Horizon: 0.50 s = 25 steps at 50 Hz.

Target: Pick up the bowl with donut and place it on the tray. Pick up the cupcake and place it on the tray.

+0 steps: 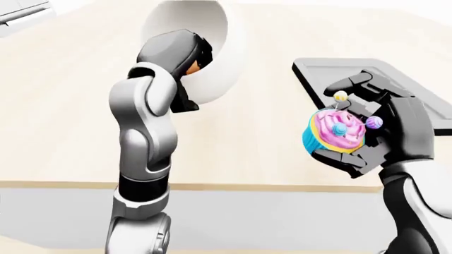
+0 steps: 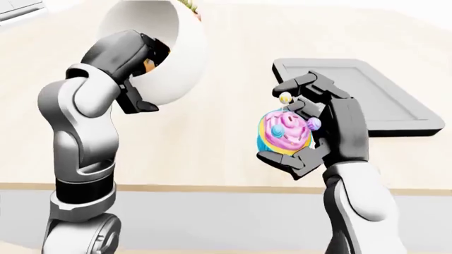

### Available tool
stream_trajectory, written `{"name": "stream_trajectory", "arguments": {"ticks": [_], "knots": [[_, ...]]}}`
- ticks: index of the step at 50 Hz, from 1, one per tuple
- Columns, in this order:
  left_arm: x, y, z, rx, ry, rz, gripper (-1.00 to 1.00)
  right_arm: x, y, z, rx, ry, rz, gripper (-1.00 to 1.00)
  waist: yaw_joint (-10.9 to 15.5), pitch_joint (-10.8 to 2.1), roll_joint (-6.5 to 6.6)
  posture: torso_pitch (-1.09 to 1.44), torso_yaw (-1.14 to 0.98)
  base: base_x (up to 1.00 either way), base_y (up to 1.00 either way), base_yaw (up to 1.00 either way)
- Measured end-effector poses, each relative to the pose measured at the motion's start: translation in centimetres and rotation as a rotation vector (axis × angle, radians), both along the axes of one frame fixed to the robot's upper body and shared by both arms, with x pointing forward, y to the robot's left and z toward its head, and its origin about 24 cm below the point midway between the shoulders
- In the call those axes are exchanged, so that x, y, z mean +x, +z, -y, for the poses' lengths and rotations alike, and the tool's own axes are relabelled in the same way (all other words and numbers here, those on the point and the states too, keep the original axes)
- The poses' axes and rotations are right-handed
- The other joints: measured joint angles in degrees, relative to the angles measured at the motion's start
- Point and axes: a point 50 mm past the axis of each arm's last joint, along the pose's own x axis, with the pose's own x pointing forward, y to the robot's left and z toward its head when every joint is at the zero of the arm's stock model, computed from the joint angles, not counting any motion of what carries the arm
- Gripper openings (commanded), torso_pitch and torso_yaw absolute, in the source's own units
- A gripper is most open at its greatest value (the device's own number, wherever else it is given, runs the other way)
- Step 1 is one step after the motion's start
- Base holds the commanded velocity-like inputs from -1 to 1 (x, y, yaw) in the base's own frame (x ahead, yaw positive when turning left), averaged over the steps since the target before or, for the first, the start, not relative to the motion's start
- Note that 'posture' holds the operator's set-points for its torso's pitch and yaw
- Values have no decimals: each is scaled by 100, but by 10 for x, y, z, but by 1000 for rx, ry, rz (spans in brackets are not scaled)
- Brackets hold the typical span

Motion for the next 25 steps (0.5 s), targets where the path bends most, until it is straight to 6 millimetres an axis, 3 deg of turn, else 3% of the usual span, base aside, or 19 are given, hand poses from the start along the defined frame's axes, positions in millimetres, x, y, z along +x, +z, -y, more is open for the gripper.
{"name": "stream_trajectory", "arguments": {"ticks": [8, 9, 12, 14, 16, 19, 22, 23, 24, 25], "knots": [[-6, 9, 2, 7, -9, 14, -100, 2, 10, 2, 20, -4, -25, -100, 38, 31, -9, 0, 0, 0, -6, 0], [-6, 8, 1, 7, -5, 7, -100, 3, 8, 2, 24, 0, -38, -100, 53, 38, 36, 0, 0, 0, -41, 0], [-3, 5, -5, -1, 16, -11, -100, 4, 3, -2, 26, 22, -67, -100, 76, 1, 345, 0, 0, 0, -50, 0], [-4, 6, -5, -4, 17, -7, -100, 5, 2, -2, 26, 25, -71, -100, 72, -43, 415, 0, 0, 0, -53, 0], [-6, 9, -3, 0, 9, 12, -100, 4, 4, -1, 25, 20, -60, -100, 78, -36, 356, 0, 0, 0, -52, 0], [-8, 11, -4, 0, 7, 27, -100, 2, 7, -4, 16, 28, -40, -100, 109, 21, 169, 0, 0, 0, -52, 0], [-6, 7, -6, -2, 17, 7, -100, 1, 9, -7, 8, 52, -29, -100, 156, 27, -95, 0, 0, 0, -53, 0], [-5, 6, -6, -1, 18, 4, -100, 1, 10, -7, 5, 54, -25, -100, 152, -7, -245, 0, 0, 0, -53, 0], [-5, 6, -5, -1, 13, 2, -100, 1, 10, -6, 2, 47, -23, -100, 117, -45, -299, 0, 0, 0, -54, 0], [-5, 3, -2, 3, 1, -5, -100, 0, 9, -3, 5, 30, -29, -100, 62, 3, -230, 0, 0, 0, -52, 0]]}}
